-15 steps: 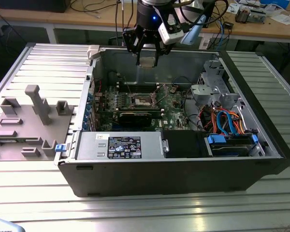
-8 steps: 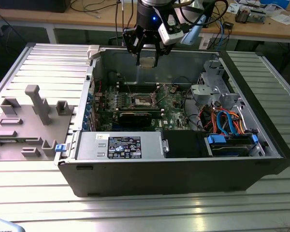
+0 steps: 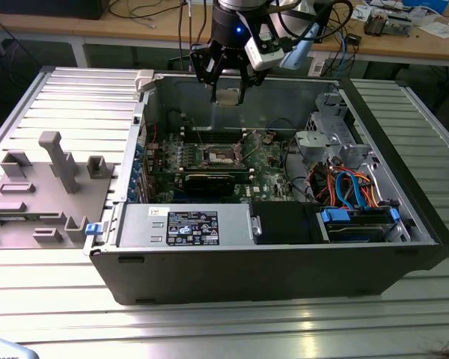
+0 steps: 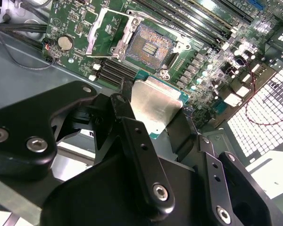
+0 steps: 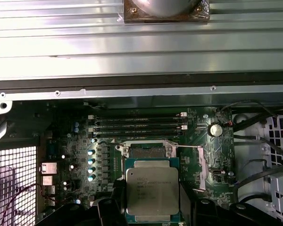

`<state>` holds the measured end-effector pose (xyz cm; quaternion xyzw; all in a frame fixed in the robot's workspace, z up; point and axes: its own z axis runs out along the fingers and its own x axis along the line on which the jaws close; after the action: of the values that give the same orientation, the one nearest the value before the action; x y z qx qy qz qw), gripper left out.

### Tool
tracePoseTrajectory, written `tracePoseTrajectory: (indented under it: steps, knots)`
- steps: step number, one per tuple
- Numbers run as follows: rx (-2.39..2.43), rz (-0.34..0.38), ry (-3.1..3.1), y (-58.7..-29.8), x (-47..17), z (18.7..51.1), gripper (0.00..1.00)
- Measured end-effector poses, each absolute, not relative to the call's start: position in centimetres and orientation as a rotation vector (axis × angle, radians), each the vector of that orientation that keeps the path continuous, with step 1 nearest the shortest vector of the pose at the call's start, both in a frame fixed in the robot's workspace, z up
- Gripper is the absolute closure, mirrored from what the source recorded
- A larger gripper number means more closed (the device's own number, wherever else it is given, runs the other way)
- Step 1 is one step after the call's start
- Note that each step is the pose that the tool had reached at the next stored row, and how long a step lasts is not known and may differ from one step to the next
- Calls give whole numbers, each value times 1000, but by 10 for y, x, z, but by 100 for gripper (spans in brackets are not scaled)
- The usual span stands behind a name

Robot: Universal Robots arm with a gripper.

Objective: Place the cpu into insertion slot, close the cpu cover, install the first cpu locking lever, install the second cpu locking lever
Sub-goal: 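Place the cpu into insertion slot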

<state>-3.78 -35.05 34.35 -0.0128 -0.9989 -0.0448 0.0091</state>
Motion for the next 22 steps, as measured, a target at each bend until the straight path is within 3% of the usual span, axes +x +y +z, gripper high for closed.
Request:
tracePoseTrajectory:
  steps: [22]
  knots:
    - [-41, -140, -3120, -350, -38, 341, 45]
